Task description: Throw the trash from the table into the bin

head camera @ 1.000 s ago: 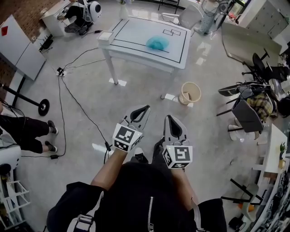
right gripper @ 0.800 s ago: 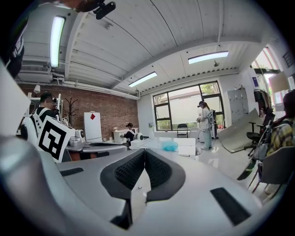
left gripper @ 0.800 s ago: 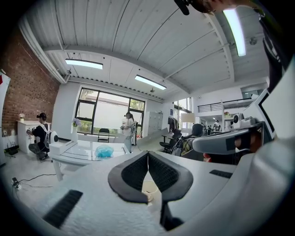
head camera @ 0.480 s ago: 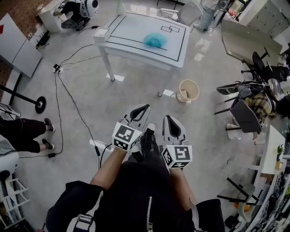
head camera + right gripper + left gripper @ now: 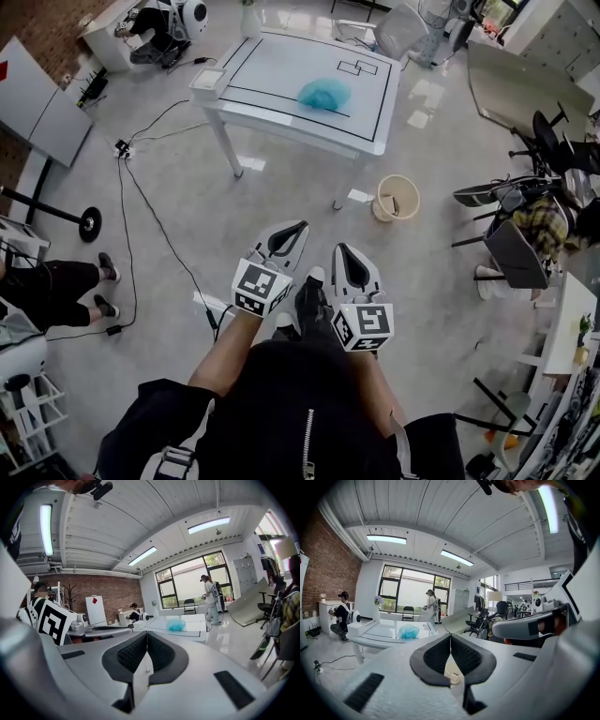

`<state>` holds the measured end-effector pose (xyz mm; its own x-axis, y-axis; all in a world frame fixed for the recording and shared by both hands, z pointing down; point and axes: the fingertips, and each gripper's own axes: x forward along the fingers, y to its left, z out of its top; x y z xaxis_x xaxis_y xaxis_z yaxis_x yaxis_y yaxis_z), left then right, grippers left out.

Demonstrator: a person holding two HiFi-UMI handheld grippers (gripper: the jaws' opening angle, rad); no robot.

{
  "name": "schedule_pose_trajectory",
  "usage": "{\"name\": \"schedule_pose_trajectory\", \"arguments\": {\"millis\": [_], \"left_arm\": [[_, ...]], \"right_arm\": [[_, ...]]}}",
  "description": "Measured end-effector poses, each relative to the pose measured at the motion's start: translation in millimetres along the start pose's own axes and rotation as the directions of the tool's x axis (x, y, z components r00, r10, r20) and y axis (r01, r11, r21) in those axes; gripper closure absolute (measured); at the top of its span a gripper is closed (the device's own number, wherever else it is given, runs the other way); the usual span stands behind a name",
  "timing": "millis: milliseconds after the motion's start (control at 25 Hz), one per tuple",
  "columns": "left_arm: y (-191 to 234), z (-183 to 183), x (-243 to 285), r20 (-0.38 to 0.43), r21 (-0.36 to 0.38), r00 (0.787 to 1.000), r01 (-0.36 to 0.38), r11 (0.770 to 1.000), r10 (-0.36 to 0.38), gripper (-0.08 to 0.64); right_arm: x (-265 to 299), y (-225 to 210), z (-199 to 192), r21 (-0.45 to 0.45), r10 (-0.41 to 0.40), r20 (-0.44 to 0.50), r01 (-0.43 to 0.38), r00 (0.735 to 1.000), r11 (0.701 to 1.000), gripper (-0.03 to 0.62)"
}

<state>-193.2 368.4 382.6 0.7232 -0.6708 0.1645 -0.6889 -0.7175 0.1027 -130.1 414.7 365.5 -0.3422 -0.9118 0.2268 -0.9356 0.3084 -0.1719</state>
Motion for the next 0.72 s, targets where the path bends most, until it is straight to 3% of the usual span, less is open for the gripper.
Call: {"name": "schedule_pose_trajectory", "arguments": {"millis": [720], "left_arm": [[63.6,34.2,129.4,-0.042,0.011,0.999,-0.024,1.0,0.025,0.551]], "right_arm": [[120.3,-81.7,48.9,0.028,0.057,0.0,-0.057,0.998,0.998,0.583]]}}
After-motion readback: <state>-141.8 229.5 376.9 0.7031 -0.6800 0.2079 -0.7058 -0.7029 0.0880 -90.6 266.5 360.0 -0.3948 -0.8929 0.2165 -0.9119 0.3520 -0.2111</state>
